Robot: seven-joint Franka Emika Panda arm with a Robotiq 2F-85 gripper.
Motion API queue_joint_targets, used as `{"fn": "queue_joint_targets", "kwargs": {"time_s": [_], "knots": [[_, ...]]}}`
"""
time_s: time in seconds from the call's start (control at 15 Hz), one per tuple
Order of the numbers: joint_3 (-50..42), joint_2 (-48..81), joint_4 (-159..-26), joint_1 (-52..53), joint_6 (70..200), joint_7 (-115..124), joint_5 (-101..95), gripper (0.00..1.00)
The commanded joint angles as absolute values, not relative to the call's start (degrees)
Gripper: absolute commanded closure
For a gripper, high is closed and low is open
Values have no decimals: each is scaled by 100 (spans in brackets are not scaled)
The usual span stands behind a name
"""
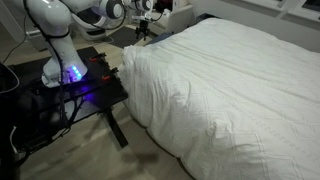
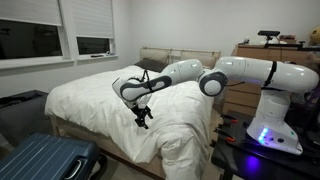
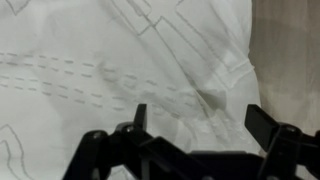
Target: Straighten the duvet on the bottom right corner of the bed
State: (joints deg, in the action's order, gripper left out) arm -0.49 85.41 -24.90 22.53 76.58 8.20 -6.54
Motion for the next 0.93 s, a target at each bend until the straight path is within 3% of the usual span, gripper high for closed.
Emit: {"fn": "queue_joint_targets", "kwargs": {"time_s": [0.0, 0.27, 0.87], "knots": [[32, 8544, -2621, 2117, 7286, 607, -557, 0], [113, 8552, -2628, 1946, 6499, 401, -475, 0], [75, 8552, -2669, 1983, 6619, 467, -542, 0]]}}
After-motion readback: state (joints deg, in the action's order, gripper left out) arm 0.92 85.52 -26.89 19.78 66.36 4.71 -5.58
